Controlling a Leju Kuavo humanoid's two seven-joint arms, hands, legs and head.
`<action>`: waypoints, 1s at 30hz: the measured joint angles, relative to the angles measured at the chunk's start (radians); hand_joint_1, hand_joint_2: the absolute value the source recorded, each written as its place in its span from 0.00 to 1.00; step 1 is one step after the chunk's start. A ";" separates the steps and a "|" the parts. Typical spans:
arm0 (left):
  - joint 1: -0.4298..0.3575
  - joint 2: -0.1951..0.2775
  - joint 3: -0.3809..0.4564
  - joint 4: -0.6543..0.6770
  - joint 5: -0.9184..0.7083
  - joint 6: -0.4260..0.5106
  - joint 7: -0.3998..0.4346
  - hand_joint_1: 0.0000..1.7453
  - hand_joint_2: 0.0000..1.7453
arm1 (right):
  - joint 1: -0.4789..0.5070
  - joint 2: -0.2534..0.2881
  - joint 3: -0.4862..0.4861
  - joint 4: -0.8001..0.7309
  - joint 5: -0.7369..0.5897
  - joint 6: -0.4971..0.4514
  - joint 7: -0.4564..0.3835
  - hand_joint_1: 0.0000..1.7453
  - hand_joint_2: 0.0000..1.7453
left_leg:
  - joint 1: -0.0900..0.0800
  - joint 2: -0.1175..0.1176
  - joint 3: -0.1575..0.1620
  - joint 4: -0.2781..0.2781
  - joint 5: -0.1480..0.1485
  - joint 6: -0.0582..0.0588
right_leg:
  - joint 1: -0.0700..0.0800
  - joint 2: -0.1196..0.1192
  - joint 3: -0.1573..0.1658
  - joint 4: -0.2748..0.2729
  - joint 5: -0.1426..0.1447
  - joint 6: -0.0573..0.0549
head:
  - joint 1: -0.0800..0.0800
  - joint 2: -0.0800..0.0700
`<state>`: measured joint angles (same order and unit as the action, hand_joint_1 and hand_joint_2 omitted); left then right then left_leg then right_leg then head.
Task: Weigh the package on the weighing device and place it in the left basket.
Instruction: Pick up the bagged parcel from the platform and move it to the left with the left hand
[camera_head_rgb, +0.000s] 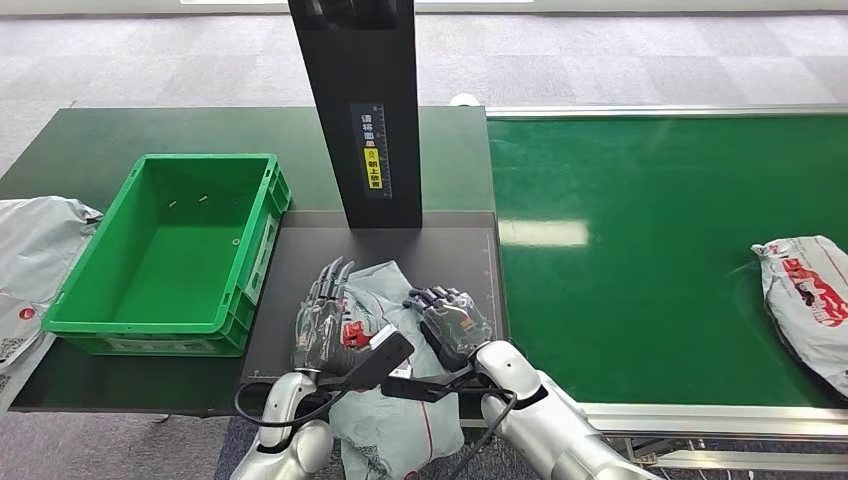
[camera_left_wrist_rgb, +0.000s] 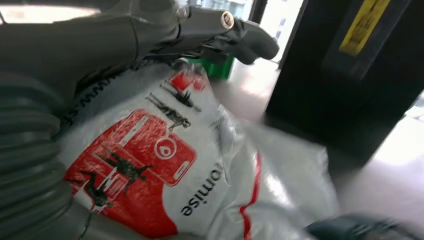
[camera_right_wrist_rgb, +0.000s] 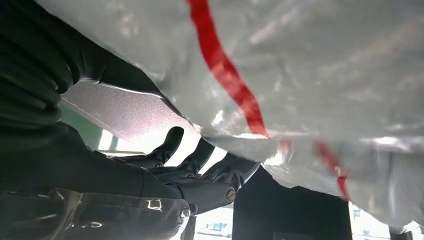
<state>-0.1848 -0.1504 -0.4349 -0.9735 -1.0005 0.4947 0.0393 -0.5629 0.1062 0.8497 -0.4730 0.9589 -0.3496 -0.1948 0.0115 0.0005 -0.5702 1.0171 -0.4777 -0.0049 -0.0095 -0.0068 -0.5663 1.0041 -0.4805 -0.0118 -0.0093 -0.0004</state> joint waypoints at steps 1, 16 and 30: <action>-0.020 -0.004 0.000 0.037 -0.046 -0.027 0.047 0.00 1.00 | 0.001 0.002 -0.005 0.000 0.006 0.003 0.004 1.00 1.00 | 0.000 -0.001 0.000 0.000 0.000 0.000 | 0.000 -0.001 0.001 0.000 0.000 0.000 | 0.000 0.000; -0.213 -0.049 0.019 0.275 -0.203 -0.204 0.165 0.00 1.00 | 0.018 0.019 -0.058 -0.026 -0.016 0.023 -0.044 0.00 1.00 | 0.000 -0.005 0.019 -0.003 0.004 0.000 | 0.000 -0.005 0.023 -0.001 0.002 -0.001 | 0.000 0.000; -0.263 -0.098 0.070 0.361 -0.271 -0.321 0.060 1.00 1.00 | 0.240 0.002 -0.363 -0.463 -0.554 -0.211 -0.444 0.00 1.00 | -0.001 -0.021 0.021 -0.003 0.006 0.001 | -0.003 -0.020 0.028 -0.002 -0.001 0.002 | 0.000 0.000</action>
<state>-0.4479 -0.2482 -0.3651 -0.6124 -1.2718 0.1741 0.0997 -0.3229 0.1087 0.4867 -0.9364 0.4052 -0.5611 -0.6385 0.0105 -0.0206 -0.5497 1.0143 -0.4717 -0.0037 -0.0123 -0.0270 -0.5379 1.0025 -0.4814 -0.0099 -0.0092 -0.0003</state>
